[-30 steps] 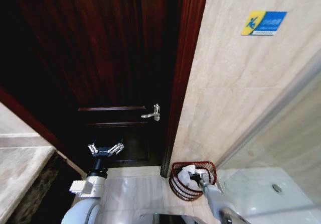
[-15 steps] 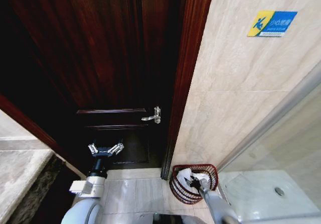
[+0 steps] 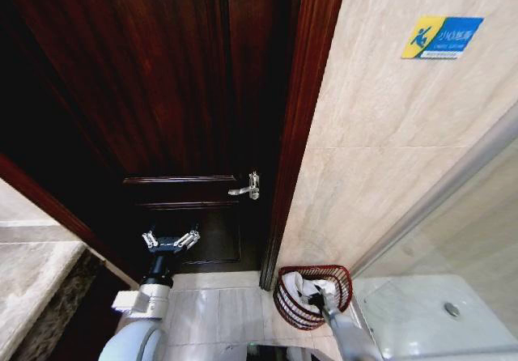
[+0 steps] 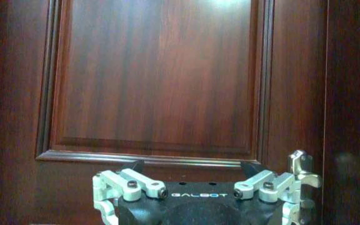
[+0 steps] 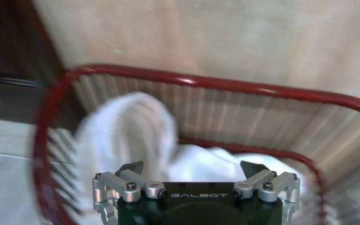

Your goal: Discard the used towel into the hamper.

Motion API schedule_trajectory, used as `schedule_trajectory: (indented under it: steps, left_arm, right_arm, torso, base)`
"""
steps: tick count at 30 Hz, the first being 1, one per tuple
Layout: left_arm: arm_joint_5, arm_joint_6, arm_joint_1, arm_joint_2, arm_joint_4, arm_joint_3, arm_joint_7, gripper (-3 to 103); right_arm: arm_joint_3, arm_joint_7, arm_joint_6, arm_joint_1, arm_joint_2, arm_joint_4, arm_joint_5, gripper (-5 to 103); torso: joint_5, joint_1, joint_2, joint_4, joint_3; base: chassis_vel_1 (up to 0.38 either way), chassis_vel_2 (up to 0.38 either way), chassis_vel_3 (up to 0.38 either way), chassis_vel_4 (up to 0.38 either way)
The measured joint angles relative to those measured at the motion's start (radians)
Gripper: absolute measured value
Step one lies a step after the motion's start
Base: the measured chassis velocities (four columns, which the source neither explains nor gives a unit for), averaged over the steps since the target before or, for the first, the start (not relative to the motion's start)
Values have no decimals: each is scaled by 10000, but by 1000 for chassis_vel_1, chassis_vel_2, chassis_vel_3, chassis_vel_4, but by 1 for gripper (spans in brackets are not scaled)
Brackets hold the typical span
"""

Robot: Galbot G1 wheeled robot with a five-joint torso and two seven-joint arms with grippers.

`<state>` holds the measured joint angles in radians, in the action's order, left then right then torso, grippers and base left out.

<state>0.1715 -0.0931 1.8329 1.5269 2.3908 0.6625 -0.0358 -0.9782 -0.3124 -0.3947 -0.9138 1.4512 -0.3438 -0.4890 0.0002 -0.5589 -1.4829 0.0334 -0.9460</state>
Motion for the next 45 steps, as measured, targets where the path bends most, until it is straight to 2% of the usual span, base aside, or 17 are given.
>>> schedule_trajectory:
  steps: [1,4,6,10,13,17,19,20,22,23,27,28,31,33,35,41,45]
  left_arm:
    - [0,0,0,0,0,0,0,100]
    - [0,0,0,0,0,0,0,100]
    - [0,0,-1,0,0,0,0,100]
    - [0,0,0,0,0,0,0,100]
    - [0,0,0,0,0,-1,0,100]
    - [0,0,-1,0,0,0,0,100]
    - [0,0,0,0,0,0,0,100]
    - [0,0,0,0,0,0,0,100]
    - [0,0,-1,0,0,0,0,100]
    - [0,0,-1,0,0,0,0,100]
    - [0,0,-1,0,0,0,0,100]
    - [0,0,-1,0,0,0,0,100]
    - [0,0,-2,0,0,0,0,100]
    - [0,0,0,0,1,0,0,100]
    - [0,-1,0,1,1,0,0,100]
    - [0,0,0,0,0,0,0,100]
    - [0,0,0,0,0,0,0,100]
  right_arm:
    - [0,0,0,0,0,0,0,100]
    - [-104,776,-184,-337,-115,-229,108,100]
    - [-117,781,-346,-457,-159,-334,290,100]
    - [-135,120,-1294,-1095,-209,-1103,1415,100]
    - [-87,-42,-1481,-1698,-20,-2239,1876,100]
    - [120,-121,-1346,-2690,290,-4188,2697,100]
    - [461,-84,-1092,-3653,506,-5840,3463,100]
    - [461,-84,-1092,-3653,506,-5840,3463,100]
    - [1092,123,-673,-4814,676,-8316,4427,100]
    - [1092,123,-673,-4814,676,-8316,4427,100]
    - [1643,341,-361,-6370,894,-11587,5400,100]
    - [1643,341,-361,-6370,894,-11587,5400,100]
    - [1972,867,-285,-7591,1019,-13955,5872,100]
    - [2016,953,-287,-7776,1036,-14302,5903,100]
    - [2213,1271,-190,-8449,1154,-15795,6041,100]
    - [2768,1801,233,-9262,1279,-17515,6342,100]
    - [3211,2091,389,-9757,1364,-18687,6180,100]
  torso:
    - [0,0,0,0,0]
    - [-3,0,0,-1,0]
    - [-2,-1,2,0,0]
    - [0,0,2,-1,0]
    - [2,0,2,5,0]
    - [-4,0,1,4,1]
    - [2,0,2,-1,0]
    - [2,0,2,-1,0]
    - [-5,0,1,2,0]
    - [-5,0,1,2,0]
    - [-3,1,1,4,1]
    - [-3,1,1,4,1]
    - [-1,0,1,2,1]
    - [-3,1,0,2,0]
    - [-2,1,1,3,1]
    - [-1,0,1,1,0]
    - [-2,1,1,1,0]
  base:
    - [0,0,0,0]
    - [0,0,0,0]
    - [0,0,0,0]
    - [0,0,0,0]
    - [0,0,0,0]
    - [0,0,0,0]
    - [0,0,0,0]
    - [0,0,0,0]
    - [0,0,0,0]
    - [0,0,0,0]
    - [0,0,0,0]
    - [0,0,0,0]
    - [0,0,0,0]
    - [0,0,0,0]
    - [0,0,0,0]
    - [0,0,0,0]
    - [0,0,0,0]
